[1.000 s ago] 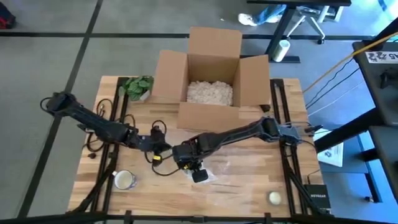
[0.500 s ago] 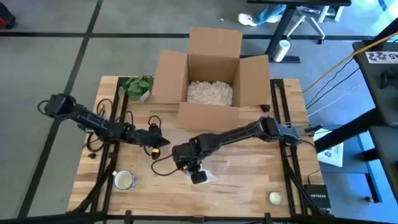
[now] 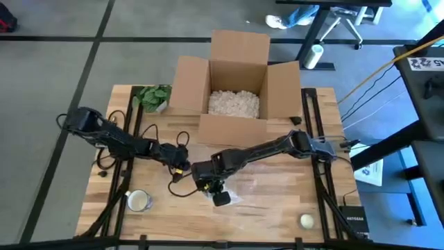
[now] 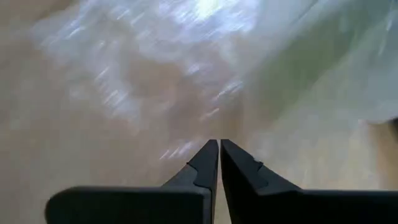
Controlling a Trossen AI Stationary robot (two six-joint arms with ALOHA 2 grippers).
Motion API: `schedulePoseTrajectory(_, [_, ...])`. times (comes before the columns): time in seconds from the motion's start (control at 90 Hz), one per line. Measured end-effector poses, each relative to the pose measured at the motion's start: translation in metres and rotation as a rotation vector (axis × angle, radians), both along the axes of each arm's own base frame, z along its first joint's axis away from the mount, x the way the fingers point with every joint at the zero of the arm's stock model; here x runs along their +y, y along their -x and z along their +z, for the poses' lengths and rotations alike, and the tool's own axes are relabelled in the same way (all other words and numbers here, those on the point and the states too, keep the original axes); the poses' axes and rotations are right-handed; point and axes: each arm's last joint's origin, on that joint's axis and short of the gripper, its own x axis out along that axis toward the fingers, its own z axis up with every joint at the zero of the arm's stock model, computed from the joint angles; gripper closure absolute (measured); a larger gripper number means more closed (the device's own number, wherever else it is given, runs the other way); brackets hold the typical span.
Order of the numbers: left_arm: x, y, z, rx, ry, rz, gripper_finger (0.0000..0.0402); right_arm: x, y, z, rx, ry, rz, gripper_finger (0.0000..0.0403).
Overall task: Wrap mug
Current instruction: Wrap the green mug with the bubble wrap
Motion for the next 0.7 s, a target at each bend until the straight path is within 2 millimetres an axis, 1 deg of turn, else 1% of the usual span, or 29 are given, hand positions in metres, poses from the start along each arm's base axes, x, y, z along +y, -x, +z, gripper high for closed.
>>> schedulePoseTrajectory(0.122, [-0.007,-0.012,0.011,-0.05,-0.019,-0.043,0.0402,-0.004,0.001,-0.001,0.026,0.006,-0.006,0.0403])
schedulePoseTrajectory(0.256, [-0.017,-0.019,0.024,-0.104,-0.028,-0.088,0.0402,-0.01,0.0,-0.001,0.031,0.005,-0.017,0.0403])
schedulePoseTrajectory(0.444, [-0.029,-0.022,0.03,-0.127,-0.02,-0.13,0.0402,-0.015,-0.001,-0.001,0.029,0.0,-0.02,0.0403])
schedulePoseTrajectory(0.7, [-0.04,-0.028,0.041,-0.163,-0.02,-0.165,0.0402,-0.017,-0.005,-0.016,0.059,-0.017,-0.015,0.0403])
